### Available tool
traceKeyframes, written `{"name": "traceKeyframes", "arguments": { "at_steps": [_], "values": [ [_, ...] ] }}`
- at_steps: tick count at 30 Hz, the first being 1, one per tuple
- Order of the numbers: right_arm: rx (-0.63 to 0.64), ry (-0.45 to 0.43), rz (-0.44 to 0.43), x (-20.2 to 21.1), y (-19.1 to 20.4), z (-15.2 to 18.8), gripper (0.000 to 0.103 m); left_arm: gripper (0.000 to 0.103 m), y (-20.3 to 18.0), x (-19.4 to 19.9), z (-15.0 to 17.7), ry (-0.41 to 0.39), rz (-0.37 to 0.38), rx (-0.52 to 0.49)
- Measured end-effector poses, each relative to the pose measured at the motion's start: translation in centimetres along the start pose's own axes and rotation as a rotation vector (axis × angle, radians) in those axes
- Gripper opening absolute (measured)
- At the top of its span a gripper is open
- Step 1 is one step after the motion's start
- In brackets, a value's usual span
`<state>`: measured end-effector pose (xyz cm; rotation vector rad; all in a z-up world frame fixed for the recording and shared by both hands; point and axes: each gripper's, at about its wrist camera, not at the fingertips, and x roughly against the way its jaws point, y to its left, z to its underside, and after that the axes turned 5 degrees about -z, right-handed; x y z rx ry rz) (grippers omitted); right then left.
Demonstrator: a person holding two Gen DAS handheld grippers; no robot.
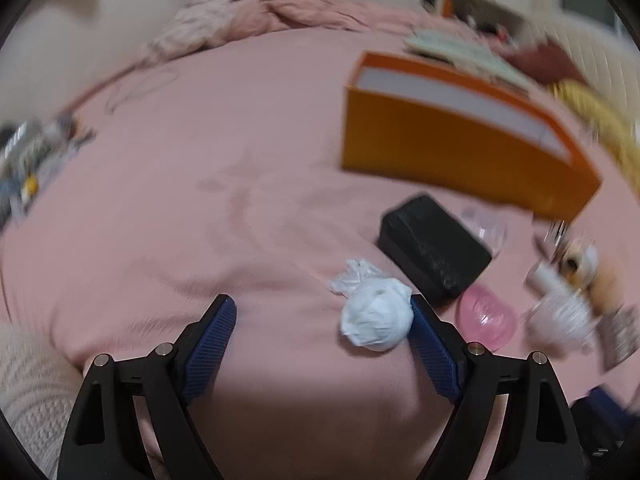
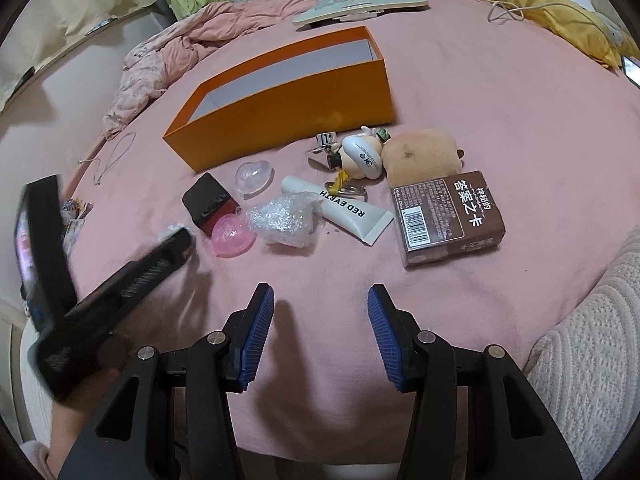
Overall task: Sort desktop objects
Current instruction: 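Grasp the white tissue ball on the bed with the left gripper and lift it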
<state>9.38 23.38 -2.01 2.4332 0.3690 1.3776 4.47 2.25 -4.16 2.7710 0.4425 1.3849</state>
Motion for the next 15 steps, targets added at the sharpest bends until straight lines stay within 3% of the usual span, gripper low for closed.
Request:
{"name": "traceKeyframes", "arguments": {
  "at_steps": [1, 2, 3, 6, 10, 15],
  "values": [
    [0.0, 0.0, -0.005, 0.0, 0.0, 0.0, 0.059, 0.071, -0.1, 0.2, 0.0, -0.01, 0.007, -0.008],
    [0.001, -0.001, -0.009, 0.0, 0.0, 0.0, 0.06, 0.051, -0.2, 0.3, 0.1, -0.008, 0.045, -0.008],
    [0.003, -0.002, -0.009, 0.0, 0.1, 0.1, 0.06, 0.024, -0.1, 0.4, 0.1, -0.001, 0.097, -0.003],
    [-0.007, -0.011, -0.015, 0.3, -0.1, 0.0, 0.06, 0.024, 0.1, 0.8, 0.1, -0.008, 0.12, 0.001],
    [-0.043, -0.048, -0.02, 1.0, -0.7, -0.2, 0.06, 0.024, 1.7, 1.6, -0.1, -0.014, 0.197, 0.102],
    [-0.068, -0.06, 0.011, 1.0, -1.3, -0.4, 0.06, 0.024, 2.3, 4.5, -0.5, -0.127, 0.232, 0.115]
  ]
}}
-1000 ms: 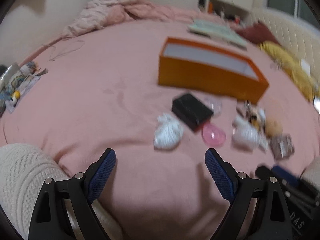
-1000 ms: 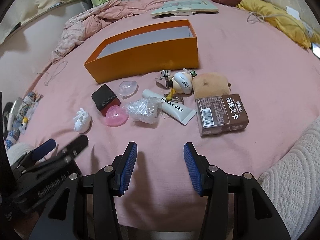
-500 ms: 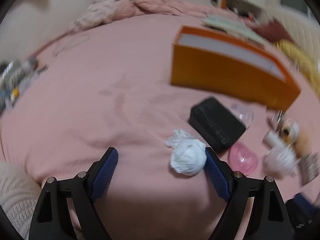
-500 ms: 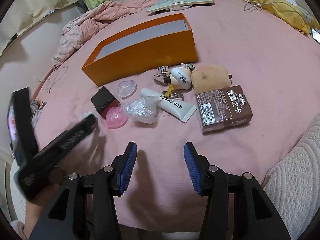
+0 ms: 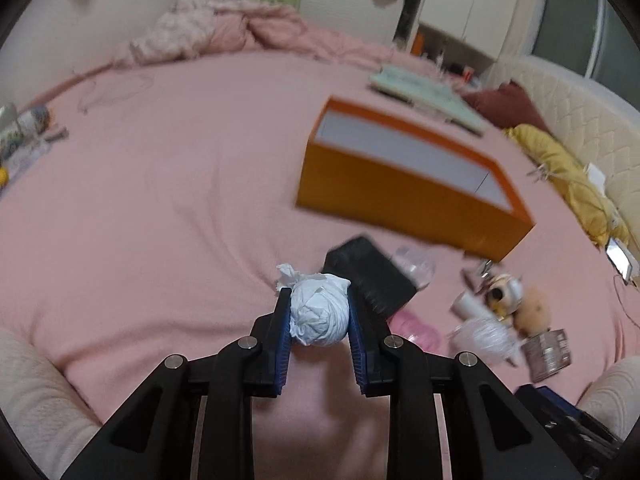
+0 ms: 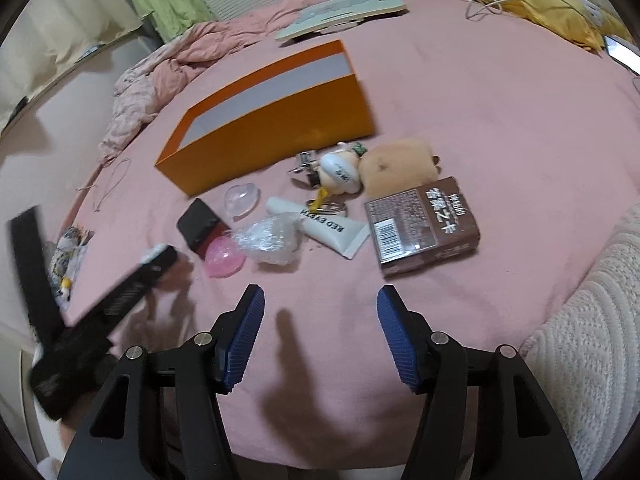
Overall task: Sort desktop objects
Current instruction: 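Grasp the white tissue ball on the bed with the left gripper and lift it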
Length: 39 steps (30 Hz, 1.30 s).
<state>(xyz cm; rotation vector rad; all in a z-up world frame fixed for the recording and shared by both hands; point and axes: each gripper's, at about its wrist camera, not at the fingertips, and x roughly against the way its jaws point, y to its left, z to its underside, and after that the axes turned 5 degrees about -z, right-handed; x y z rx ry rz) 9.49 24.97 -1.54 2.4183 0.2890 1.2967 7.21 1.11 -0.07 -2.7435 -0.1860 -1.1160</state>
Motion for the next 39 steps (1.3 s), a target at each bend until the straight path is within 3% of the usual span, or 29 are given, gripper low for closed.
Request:
{"name": "traceKeyframes", "arguments": {
  "at_steps": [3, 5, 9, 18, 21, 24, 26, 29, 31, 36, 39],
  "values": [
    [-0.007, -0.027, 0.011, 0.3, -0.1, -0.1, 0.06, 0.024, -0.7, 1.8, -0.5, -0.081, 0.013, -0.05],
    [-0.047, -0.075, -0.03, 1.0, -0.7, -0.3, 0.06, 0.024, -1.4, 2.9, -0.7, -0.132, 0.03, -0.094],
    [-0.077, -0.162, -0.018, 2.4, -1.4, -0.9, 0.06, 0.024, -2.0, 3.6, -1.0, -0.159, 0.083, -0.111],
    [-0.014, -0.184, 0.267, 0.8, -1.1, -2.2, 0.06, 0.024, 0.4, 2.5, -1.6, -0.086, 0.191, 0.073],
    [0.014, -0.15, 0.357, -0.7, -1.4, -2.8, 0.062, 0.024, 1.0, 2.1, -1.6, -0.074, 0.213, 0.123],
    [0.027, -0.052, 0.449, -2.8, -1.8, -3.1, 0.063, 0.024, 0.8, 2.2, -1.6, -0.081, 0.223, 0.126],
    [0.008, -0.057, 0.463, -3.0, -2.1, -3.1, 0.064, 0.024, 0.5, 2.3, -1.7, -0.089, 0.229, 0.118],
    [-0.021, -0.095, 0.456, -2.3, -2.4, -3.0, 0.045, 0.024, 0.6, 2.5, -1.6, -0.093, 0.226, 0.117],
    [-0.017, -0.091, 0.414, -2.0, -2.3, -2.9, 0.007, 0.024, 0.7, 2.4, -1.5, -0.088, 0.225, 0.125],
    [0.015, -0.099, 0.347, -1.1, -1.8, -2.5, 0.004, 0.024, 0.4, 2.3, -1.4, -0.083, 0.214, 0.111],
    [-0.076, -0.103, 0.251, 0.3, -2.8, -2.8, 0.006, 0.024, 0.2, 2.4, -1.3, -0.085, 0.204, 0.097]
  ]
}}
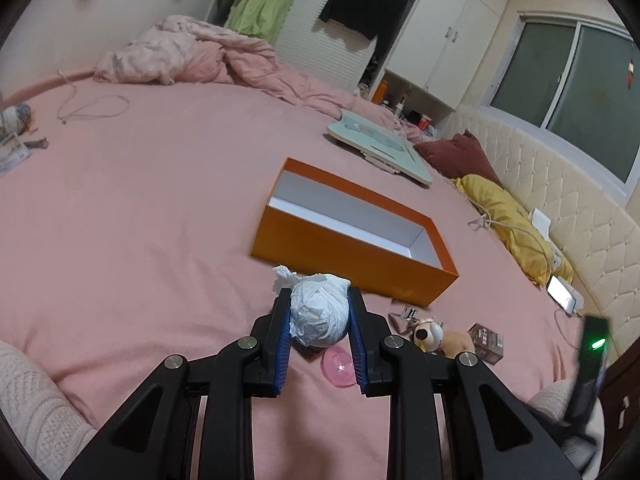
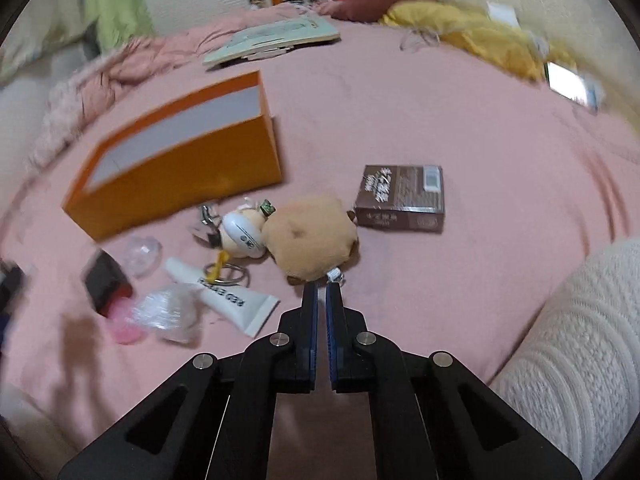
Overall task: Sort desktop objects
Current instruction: 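Grasp the white tissue ball on the bed with the left gripper and lift it, then lower the tissue ball into the box with the left gripper while the right grasps the tan toy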
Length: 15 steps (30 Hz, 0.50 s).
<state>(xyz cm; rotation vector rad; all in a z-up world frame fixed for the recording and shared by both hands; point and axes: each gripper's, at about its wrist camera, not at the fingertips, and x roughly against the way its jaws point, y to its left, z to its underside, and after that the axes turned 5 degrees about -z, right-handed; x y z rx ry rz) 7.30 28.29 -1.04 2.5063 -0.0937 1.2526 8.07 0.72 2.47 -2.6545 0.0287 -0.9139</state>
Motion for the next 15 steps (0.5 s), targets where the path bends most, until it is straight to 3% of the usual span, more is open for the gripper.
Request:
{"name": "traceKeyframes", "arguments": {
  "at_steps": [2, 3, 4, 9, 15],
  "values": [
    [-0.025, -0.016, -0.04, 1.2, -0.4, -0.6, 0.025, 0.024, -0.1, -0.2, 0.1, 0.01, -0.002, -0.001],
    [-0.037, -0.015, -0.061, 1.5, -0.6, -0.9, 0.05, 0.024, -0.1, -0.4, 0.2, 0.016, -0.003, -0.001],
    [-0.049, -0.005, -0.084, 1.5, -0.7, -1.3, 0.059, 0.024, -0.2, -0.5, 0.3, 0.023, -0.003, -0.006],
    [0.036, -0.007, -0.062, 0.0, 0.7, -2.5, 0.062, 0.024, -0.5, -0.3, 0.5, 0.018, -0.019, -0.045],
    [0.135, 0.069, 0.004, -5.0, 2.2, -2.7, 0.062, 0.024, -0.3, -0.7, 0.6, 0.036, -0.038, -0.049]
  ]
}}
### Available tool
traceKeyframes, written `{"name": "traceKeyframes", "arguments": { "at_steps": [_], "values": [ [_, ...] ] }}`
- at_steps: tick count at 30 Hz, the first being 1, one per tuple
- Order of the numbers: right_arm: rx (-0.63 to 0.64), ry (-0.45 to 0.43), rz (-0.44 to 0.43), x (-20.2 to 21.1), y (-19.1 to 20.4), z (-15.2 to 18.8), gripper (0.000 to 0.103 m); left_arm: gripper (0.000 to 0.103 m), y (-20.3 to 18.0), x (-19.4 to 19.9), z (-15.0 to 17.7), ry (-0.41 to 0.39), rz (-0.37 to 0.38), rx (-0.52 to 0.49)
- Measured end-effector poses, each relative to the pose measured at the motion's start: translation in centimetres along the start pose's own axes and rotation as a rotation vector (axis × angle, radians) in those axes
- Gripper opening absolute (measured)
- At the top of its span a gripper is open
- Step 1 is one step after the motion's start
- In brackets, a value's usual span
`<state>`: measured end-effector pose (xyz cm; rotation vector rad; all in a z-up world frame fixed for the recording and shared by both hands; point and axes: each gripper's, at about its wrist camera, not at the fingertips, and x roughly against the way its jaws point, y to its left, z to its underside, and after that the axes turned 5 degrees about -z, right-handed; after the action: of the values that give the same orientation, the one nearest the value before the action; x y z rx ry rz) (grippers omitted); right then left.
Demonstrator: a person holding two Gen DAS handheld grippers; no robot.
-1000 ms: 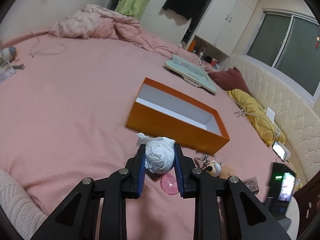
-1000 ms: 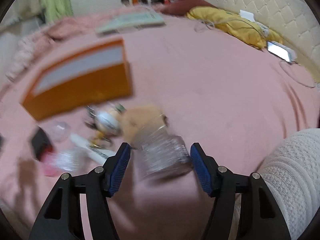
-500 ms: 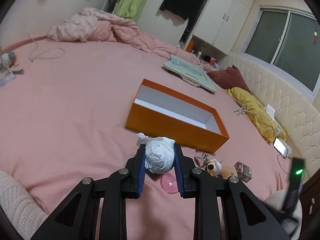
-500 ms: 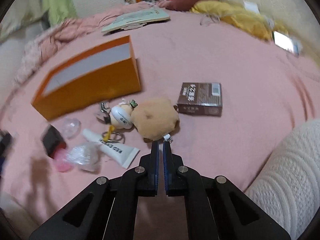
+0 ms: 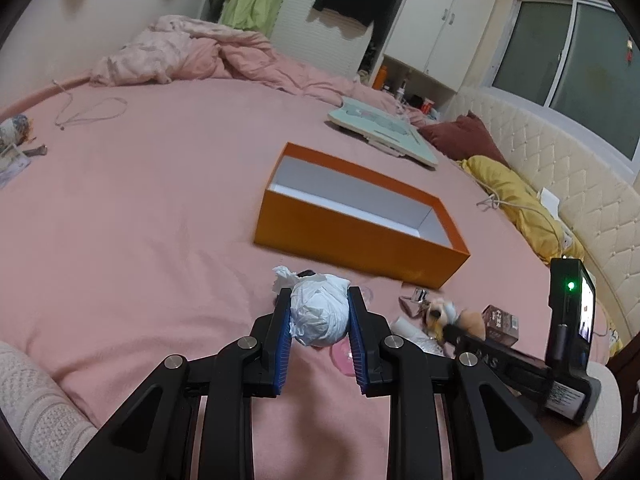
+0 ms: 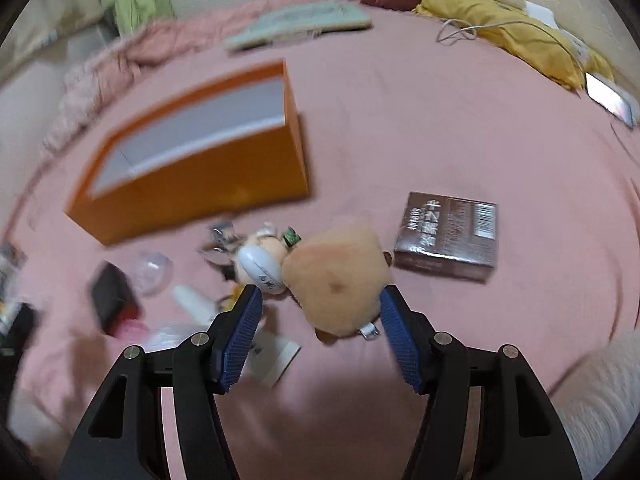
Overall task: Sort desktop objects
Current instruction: 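Lower the tissue ball into the box with the left gripper while the right grasps the tan toy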
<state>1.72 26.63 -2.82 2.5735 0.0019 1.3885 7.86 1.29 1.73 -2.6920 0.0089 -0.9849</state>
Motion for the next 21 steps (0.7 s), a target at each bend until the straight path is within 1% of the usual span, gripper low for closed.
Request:
{"name": "traceKeyframes", "arguments": {
  "at_steps": [1, 2, 5, 10, 13, 15, 18, 21],
  "values": [
    [-0.006, -0.01, -0.001, -0.1, -0.1, -0.1, 0.046, 0.024, 0.0, 0.1, 0.0, -0.002, -0.002, -0.003],
    [-0.019, -0.017, -0.005, -0.1, -0.3, -0.2, 0.036, 0.024, 0.0, 0.1, 0.0, -0.004, -0.004, -0.006],
    [-0.047, -0.051, -0.035, 0.7, -0.7, -0.2, 0.035, 0.024, -0.1, 0.1, 0.0, -0.006, -0.005, -0.01],
    [0.004, -0.122, -0.093, 3.8, 0.1, 0.3, 0.035, 0.024, -0.4, 0.2, -0.1, -0.002, 0.001, -0.021],
    [0.02, -0.143, -0.135, 5.2, 0.4, -0.1, 0.035, 0.024, -0.7, 0.4, -0.8, -0.004, 0.011, -0.031],
    [0.032, -0.153, -0.155, 5.7, 0.5, -0.9, 0.035, 0.024, -0.9, 0.5, -2.1, -0.015, 0.018, -0.041],
    [0.079, -0.181, -0.183, 6.1, 0.7, -3.0, 0.035, 0.024, -1.1, 0.7, -4.7, -0.065, 0.041, -0.066],
    [0.138, -0.211, -0.213, 6.0, 1.4, -5.5, 0.035, 0.024, -2.0, -0.4, -7.8, -0.117, 0.028, -0.137]
  ]
}}
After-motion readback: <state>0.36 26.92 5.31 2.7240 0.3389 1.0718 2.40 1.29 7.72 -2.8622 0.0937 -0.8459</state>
